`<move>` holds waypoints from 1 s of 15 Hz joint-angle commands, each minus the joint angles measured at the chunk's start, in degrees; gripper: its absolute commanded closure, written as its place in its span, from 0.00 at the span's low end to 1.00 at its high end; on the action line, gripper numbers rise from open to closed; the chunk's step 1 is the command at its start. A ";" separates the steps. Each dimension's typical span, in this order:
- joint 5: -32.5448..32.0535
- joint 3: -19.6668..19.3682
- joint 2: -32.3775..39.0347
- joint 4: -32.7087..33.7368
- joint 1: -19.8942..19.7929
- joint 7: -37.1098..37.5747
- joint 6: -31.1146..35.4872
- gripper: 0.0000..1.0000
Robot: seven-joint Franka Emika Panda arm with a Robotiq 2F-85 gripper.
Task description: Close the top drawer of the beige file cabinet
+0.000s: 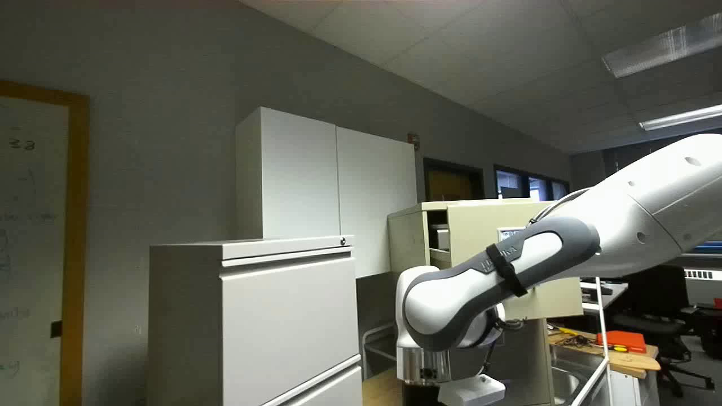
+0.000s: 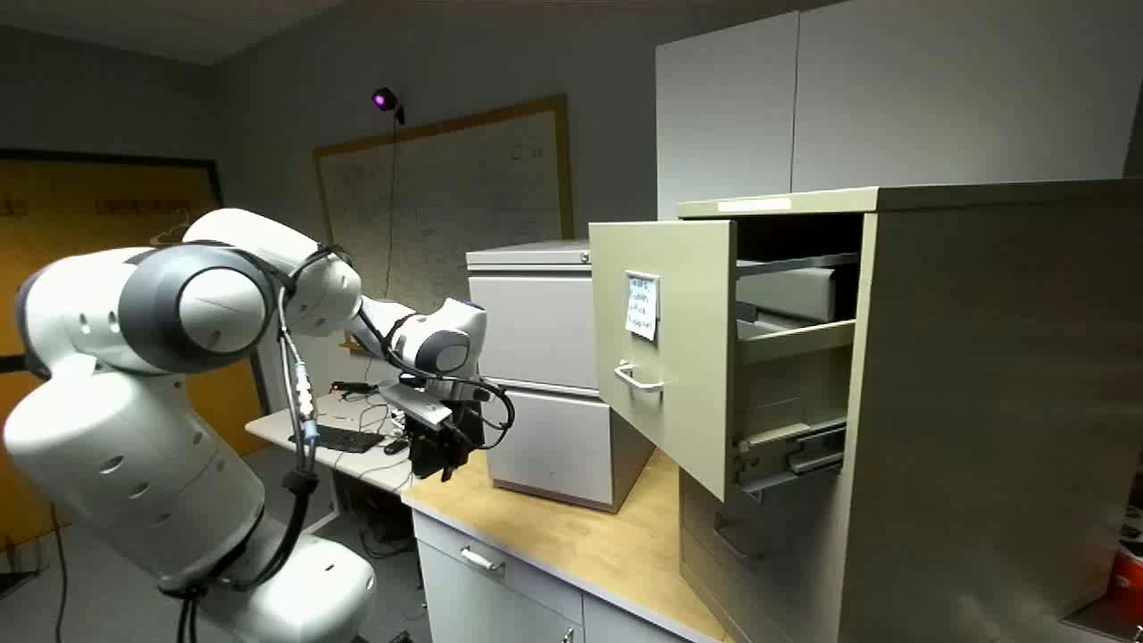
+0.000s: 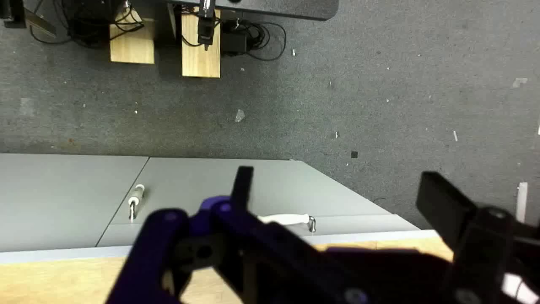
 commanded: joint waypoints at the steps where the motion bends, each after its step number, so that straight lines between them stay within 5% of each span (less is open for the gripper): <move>1: 0.31 0.86 -0.02 0.12 -0.94 -0.28 -0.10 0.00; 15: -4.65 2.68 -1.27 0.15 -3.11 4.59 2.40 0.00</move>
